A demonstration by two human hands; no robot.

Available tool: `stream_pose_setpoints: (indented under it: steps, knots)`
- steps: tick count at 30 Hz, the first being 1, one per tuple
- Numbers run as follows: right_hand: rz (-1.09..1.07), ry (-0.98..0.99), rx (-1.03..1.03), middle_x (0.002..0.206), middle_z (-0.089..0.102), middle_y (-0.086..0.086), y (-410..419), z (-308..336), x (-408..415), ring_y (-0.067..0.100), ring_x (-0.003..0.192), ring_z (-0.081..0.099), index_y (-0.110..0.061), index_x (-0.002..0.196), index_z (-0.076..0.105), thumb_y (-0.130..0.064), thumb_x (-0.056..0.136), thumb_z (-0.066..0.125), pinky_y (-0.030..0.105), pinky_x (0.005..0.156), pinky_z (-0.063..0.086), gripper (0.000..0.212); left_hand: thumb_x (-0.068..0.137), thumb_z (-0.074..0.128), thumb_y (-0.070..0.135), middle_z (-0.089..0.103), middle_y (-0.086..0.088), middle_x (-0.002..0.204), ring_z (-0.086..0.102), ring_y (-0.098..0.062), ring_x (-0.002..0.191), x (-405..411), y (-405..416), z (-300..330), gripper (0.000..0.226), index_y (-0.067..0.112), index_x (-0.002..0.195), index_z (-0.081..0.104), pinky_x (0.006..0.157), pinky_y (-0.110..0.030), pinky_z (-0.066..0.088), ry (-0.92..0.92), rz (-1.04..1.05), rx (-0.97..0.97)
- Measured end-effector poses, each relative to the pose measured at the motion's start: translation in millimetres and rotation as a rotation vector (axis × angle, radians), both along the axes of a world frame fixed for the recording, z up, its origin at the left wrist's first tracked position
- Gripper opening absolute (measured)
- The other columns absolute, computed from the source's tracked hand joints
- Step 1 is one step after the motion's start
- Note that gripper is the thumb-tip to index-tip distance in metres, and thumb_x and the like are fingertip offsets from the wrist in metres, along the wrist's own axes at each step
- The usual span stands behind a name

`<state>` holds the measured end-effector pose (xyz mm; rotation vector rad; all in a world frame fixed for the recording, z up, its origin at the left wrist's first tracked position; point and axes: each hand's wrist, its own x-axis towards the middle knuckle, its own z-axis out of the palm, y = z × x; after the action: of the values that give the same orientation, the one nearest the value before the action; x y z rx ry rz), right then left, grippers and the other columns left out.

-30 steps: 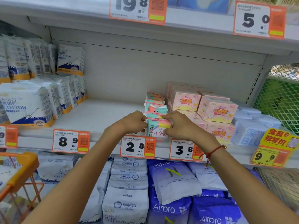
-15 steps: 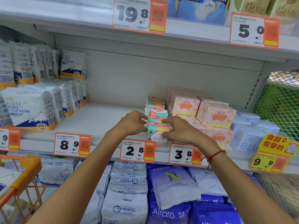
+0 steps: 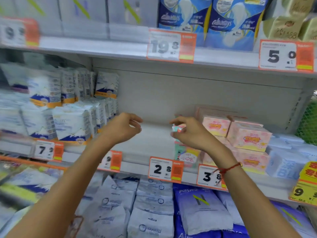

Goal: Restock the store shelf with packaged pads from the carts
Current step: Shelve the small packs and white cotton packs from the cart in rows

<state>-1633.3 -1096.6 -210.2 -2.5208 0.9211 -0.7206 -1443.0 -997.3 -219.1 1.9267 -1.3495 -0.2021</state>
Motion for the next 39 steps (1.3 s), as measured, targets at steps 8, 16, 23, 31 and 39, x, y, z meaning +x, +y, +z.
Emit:
stream_pose_setpoints:
  steps: [8,16,23,31,39]
  knots:
    - [0.482,0.107,0.109,0.122,0.061,0.000,87.2,-54.4,114.2,0.018,0.107,0.058,-0.023,0.117,0.063,-0.017,0.090,0.058,0.031,0.092,0.047,0.028,0.088,0.059,0.022,0.068,-0.004,0.105,0.063,-0.025,0.099,68.3,131.0,-30.4,0.018,0.021,0.103,0.068,0.091,-0.040,0.051,-0.162,0.446,0.428]
    - [0.723,0.341,0.021,0.109,0.057,0.007,133.5,-104.7,167.5,0.019,0.104,0.048,-0.010,0.107,0.063,-0.031,0.102,0.036,0.040,0.096,0.040,0.034,0.096,0.048,0.038,0.060,-0.006,0.118,0.061,-0.019,0.097,83.5,179.8,-67.2,0.033,0.018,0.119,0.061,0.056,-0.020,0.052,0.105,0.280,0.826]
    - [0.676,0.332,0.015,0.094,0.066,-0.005,126.3,-97.1,173.0,0.016,0.095,0.054,-0.029,0.089,0.071,-0.043,0.093,0.049,0.042,0.086,0.048,0.026,0.083,0.071,0.032,0.056,0.000,0.128,0.061,-0.018,0.101,88.6,179.3,-73.4,0.037,0.030,0.119,0.063,0.071,-0.021,0.056,0.084,0.206,0.726]
    - [0.549,0.514,-0.122,0.115,0.064,0.001,142.4,-77.7,186.7,0.020,0.118,0.036,-0.030,0.111,0.068,-0.023,0.087,0.052,0.036,0.095,0.026,0.030,0.072,0.068,0.061,0.059,-0.005,0.124,0.062,-0.024,0.106,78.6,164.4,-74.3,0.075,0.012,0.128,0.055,0.094,-0.036,0.051,-0.249,0.264,1.127]
    - [0.689,0.480,0.148,0.132,0.056,0.010,139.5,-94.2,174.1,0.025,0.122,0.048,-0.012,0.122,0.063,-0.022,0.097,0.045,0.043,0.107,0.036,0.033,0.084,0.064,0.045,0.055,-0.001,0.133,0.062,-0.018,0.105,87.1,182.2,-61.2,0.055,0.024,0.134,0.053,0.084,-0.024,0.055,0.006,0.224,0.942]
